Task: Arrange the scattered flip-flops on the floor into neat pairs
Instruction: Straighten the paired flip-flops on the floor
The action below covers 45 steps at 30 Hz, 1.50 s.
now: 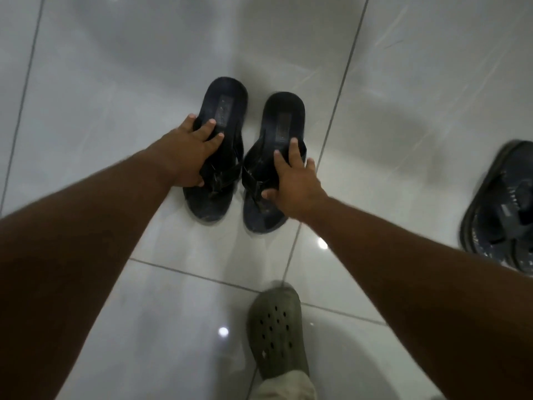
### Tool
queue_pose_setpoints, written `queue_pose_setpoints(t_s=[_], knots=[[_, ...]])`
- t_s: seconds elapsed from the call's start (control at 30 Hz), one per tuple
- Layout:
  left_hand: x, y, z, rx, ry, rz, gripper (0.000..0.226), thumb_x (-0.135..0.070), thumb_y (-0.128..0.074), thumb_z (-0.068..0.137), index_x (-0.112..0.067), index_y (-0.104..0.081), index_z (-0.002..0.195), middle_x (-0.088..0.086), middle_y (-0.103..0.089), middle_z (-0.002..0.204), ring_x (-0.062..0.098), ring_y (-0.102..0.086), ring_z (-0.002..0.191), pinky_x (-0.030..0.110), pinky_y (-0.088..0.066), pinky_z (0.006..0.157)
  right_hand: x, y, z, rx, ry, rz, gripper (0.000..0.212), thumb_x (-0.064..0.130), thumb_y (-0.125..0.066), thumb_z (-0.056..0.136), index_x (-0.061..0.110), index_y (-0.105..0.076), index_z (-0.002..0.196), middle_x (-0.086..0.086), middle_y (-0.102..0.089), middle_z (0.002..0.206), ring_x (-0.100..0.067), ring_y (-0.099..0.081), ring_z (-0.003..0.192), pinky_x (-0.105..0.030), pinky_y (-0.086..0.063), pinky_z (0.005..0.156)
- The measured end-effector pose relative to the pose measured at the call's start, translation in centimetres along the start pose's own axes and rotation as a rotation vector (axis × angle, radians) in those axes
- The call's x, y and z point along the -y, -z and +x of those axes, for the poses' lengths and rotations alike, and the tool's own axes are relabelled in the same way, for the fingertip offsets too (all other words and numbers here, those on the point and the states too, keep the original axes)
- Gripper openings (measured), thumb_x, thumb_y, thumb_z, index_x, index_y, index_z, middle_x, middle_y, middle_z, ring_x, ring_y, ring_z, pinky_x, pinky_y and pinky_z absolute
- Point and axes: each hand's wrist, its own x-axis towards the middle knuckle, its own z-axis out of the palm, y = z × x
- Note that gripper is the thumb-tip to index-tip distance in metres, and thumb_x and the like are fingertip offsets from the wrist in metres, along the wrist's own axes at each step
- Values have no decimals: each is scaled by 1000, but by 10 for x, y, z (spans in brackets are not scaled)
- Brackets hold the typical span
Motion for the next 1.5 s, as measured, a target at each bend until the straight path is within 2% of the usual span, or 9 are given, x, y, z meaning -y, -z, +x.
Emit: queue_pose_setpoints(t_s=[0.1,0.3,0.47,0.63,0.8,1.03,1.17,1.3,1.5], knots=[[-34,24,-17,-22,-30,53,114,-51,-75,67,-15,-9,153,18,-5,162,48,-5,145,56,-24,116,-32,42,-27,-63,58,26,91,40,-61,91,20,-1,156,-12,19,162,-41,7,148,-47,-2,120],[-184,67,-11,-134,-123,78,119,-85,-40,66,-13,0,152,15,-5,162,41,-6,148,50,-18,119,-191,85,-109,-128,-127,-57,100,54,-59,87,20,5,156,-10,16,163,-40,10,149,-53,-15,119],[-357,99,43,-188,-155,-111,116,-78,-52,70,-15,1,153,15,2,163,36,3,149,49,-11,121,-372,103,-176,-234,-340,-201,109,64,-62,78,26,7,155,-4,15,163,-41,10,148,-59,-11,118],[-502,136,104,-212,-230,-222,106,-58,-65,76,-21,-2,153,15,-1,163,40,-1,149,52,-18,119,-489,106,-207,-129,-311,-148,105,46,-69,82,36,8,152,4,19,162,-42,15,147,-65,-19,112],[-571,135,146,-88,-210,-91,92,-50,-64,81,-25,-12,153,14,6,163,44,10,147,57,-17,119,-538,96,-190,-13,-136,-158,94,36,-65,88,29,0,155,-9,20,162,-45,9,147,-59,-17,118],[-608,133,148,-41,-15,-100,84,-50,-59,85,-15,-22,152,21,0,161,48,7,145,51,-5,121,-552,72,-197,-107,-12,-26,70,21,-61,91,26,-24,151,-2,25,161,-46,0,147,-56,-32,112],[-686,137,148,-22,-9,-191,81,-48,-59,85,-16,-25,151,19,-1,162,42,7,147,48,-11,120,-619,72,-234,-155,-52,8,62,24,-53,95,24,-24,151,-1,22,162,-47,-5,147,-53,-35,110],[-779,146,161,-46,-119,-202,75,-46,-59,86,-18,-30,149,20,-9,161,41,-2,147,49,-17,119,-703,76,-273,-186,-235,28,59,20,-49,97,23,-25,151,-2,22,162,-47,-12,145,-52,-35,109],[-853,150,173,-63,-249,-67,66,-46,-54,89,-21,-33,146,13,-22,160,36,-8,149,56,-19,118,-744,84,-284,-210,-372,82,67,27,-56,93,22,-23,152,-6,18,163,-45,-35,130,-50,-42,104]])
